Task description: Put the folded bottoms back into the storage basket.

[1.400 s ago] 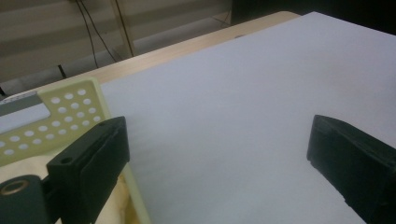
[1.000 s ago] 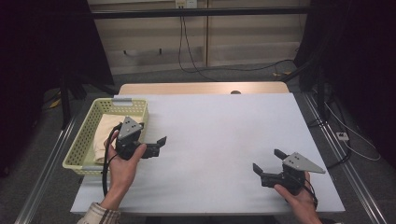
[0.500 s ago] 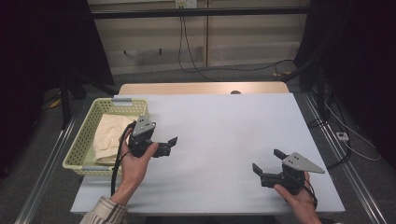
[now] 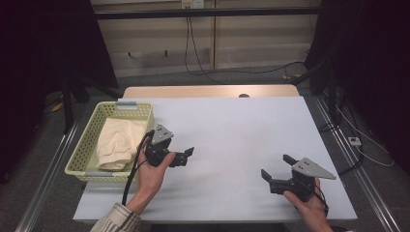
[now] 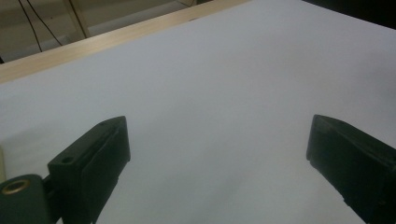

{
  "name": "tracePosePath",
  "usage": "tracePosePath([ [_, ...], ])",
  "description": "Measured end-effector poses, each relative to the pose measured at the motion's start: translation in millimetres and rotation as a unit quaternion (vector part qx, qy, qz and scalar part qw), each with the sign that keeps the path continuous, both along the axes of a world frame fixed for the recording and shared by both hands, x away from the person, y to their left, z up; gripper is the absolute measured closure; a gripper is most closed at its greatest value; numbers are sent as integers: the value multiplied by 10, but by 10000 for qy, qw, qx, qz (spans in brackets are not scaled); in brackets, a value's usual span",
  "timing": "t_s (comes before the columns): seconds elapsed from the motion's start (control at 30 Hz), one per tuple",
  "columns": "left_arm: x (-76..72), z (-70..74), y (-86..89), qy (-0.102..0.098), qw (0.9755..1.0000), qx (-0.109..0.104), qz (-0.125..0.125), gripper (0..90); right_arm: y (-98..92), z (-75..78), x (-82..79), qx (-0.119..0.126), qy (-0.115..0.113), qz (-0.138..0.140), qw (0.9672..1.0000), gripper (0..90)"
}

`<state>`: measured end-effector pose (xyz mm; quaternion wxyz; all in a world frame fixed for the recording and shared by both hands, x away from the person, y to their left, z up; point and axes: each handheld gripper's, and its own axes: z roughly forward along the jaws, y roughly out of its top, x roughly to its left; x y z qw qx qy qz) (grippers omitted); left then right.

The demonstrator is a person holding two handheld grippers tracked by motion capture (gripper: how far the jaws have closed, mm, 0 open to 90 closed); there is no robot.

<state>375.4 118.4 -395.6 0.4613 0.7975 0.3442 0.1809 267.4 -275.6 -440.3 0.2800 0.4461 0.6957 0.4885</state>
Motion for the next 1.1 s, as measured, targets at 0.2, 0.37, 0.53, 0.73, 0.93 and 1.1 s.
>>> tracePosePath([
  [0.2, -26, -185, 34, 152, 9998, -93, 84, 64, 1, 1, -2, -2, -4, 15, 10000, 45],
  [0.37, -70, -296, 69, 194, 9998, 6, 51, 63, 9, -2, 2, 7, 16, 5, 10000, 46],
  [0.53, -163, -329, 114, 141, 9998, -100, 39, 63, 8, -4, 3, 16, 21, -6, 10000, 46],
  [0.73, -244, -409, 146, 194, 9997, -99, 53, 62, 13, -5, 2, 27, 49, -30, 10000, 46],
  [0.93, -366, -493, 167, 193, 9994, -264, 128, 61, 9, 0, -5, 6, 20, -17, 10000, 48],
  [1.1, -374, -480, 168, -47, 9996, -173, 227, 61, -1, 0, -9, 6, 20, -19, 10000, 48],
])
